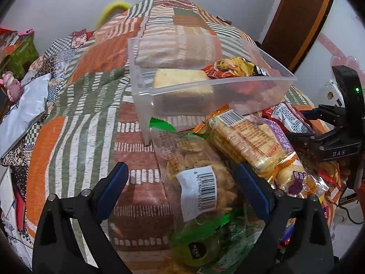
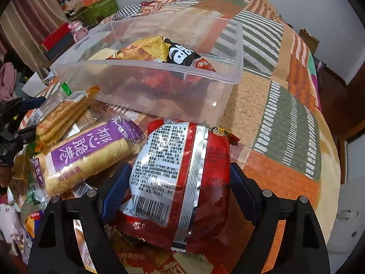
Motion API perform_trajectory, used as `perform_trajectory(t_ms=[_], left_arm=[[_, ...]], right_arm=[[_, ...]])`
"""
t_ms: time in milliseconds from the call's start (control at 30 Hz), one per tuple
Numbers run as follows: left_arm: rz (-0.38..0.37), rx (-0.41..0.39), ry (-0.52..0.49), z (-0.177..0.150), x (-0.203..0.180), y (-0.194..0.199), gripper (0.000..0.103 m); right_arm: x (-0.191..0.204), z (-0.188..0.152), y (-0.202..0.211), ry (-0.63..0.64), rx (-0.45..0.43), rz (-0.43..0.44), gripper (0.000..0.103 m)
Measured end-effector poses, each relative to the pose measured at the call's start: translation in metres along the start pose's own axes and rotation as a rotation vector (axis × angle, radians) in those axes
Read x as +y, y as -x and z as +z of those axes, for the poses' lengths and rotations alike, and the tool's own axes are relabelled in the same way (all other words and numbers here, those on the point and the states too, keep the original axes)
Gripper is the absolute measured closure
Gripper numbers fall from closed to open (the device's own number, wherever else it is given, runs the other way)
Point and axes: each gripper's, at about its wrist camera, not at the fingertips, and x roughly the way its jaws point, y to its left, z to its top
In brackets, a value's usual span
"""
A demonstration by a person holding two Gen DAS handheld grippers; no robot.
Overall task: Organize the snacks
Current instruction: 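Grasp the biscuit bag with left tool while right tool grasps red snack bag, then lift both bags over the clear box and release them inside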
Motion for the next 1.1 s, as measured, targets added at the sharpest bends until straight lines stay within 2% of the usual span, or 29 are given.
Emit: perform_trajectory(t_ms=[67, 133, 333, 700, 867, 900, 933, 1000, 1100], left_arm=[[-0.011, 0.001, 0.004, 0.0, 0.001, -0.001, 0.007], [-0.046, 0.005, 0.013, -0.001, 0.002, -0.001, 0.018], [-0.098, -0.004, 0.016, -0.003, 0.002, 0.003, 0.036], [-0.09, 0.024, 0.034, -0.014, 0.01, 0.005, 0.039], [-0.124, 0.053, 0.073, -0.011, 0.011, -0.004, 0.04], [-0.133, 0.051, 0.071, -0.01, 0.009, -0.005, 0.046], [-0.154, 0.05, 0.071, -0.009, 0.008, -0.004, 0.057], [-0.164, 0.049, 0.077, -0.007, 0.005, -0.002, 0.062], [-0.139, 0.036, 0.066, -0.009, 0.0, 0.002, 0.066]], right_arm=[[-0.001, 0.001, -0.001, -0.004, 0.005, 0.012, 0.02], [-0.002, 0.001, -0.001, -0.011, 0.002, 0.028, 0.022], [-0.004, -0.002, 0.003, -0.026, -0.023, 0.028, 0.035], [-0.007, -0.005, 0.011, -0.027, -0.08, 0.02, 0.037], [-0.007, -0.007, 0.017, -0.032, -0.107, 0.027, 0.037], [-0.007, -0.008, 0.019, -0.031, -0.114, 0.028, 0.037], [-0.006, -0.008, 0.022, -0.029, -0.122, 0.029, 0.037], [-0.004, -0.01, 0.028, -0.024, -0.139, 0.028, 0.037], [-0.002, -0.012, 0.036, -0.017, -0.164, 0.025, 0.037]])
